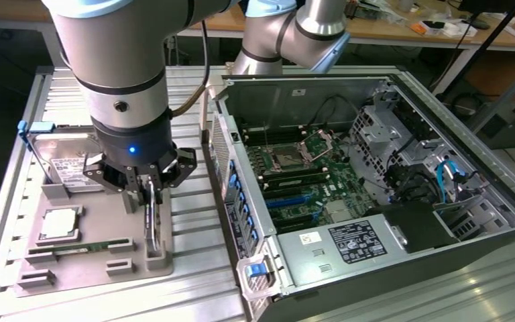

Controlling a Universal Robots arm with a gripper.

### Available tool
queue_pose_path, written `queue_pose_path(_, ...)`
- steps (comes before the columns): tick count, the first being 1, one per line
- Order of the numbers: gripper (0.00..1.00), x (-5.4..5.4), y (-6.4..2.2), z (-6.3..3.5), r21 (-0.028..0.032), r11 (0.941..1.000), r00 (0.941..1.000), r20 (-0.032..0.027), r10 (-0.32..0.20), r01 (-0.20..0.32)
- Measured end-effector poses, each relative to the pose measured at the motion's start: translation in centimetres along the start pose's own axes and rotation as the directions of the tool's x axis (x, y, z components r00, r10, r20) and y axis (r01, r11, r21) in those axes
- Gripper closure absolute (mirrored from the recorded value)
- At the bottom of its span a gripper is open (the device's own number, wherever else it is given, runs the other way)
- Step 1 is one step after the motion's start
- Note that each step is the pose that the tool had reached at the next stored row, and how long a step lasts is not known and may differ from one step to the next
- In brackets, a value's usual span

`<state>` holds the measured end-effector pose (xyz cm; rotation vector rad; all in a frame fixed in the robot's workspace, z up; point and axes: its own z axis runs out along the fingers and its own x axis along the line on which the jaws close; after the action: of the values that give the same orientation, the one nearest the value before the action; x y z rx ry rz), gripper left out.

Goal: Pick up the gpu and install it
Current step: 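Pick up the gpu and move the gpu toward the slot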

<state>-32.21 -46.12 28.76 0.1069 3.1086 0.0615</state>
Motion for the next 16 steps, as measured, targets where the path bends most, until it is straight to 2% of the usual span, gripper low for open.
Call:
queue_pose_path(4,0.73,0.0,0.01,-0.31,0.0001,1.0000,1.0000,-0.0001,0.000,0.000)
queue_pose_path(11,0.73,-0.1,0.08,-1.99,0.0000,1.0000,1.0000,-0.0001,0.000,0.000)
queue_pose_path(16,0.73,-0.1,0.11,-2.77,0.0000,1.0000,1.0000,0.0000,0.000,0.000)
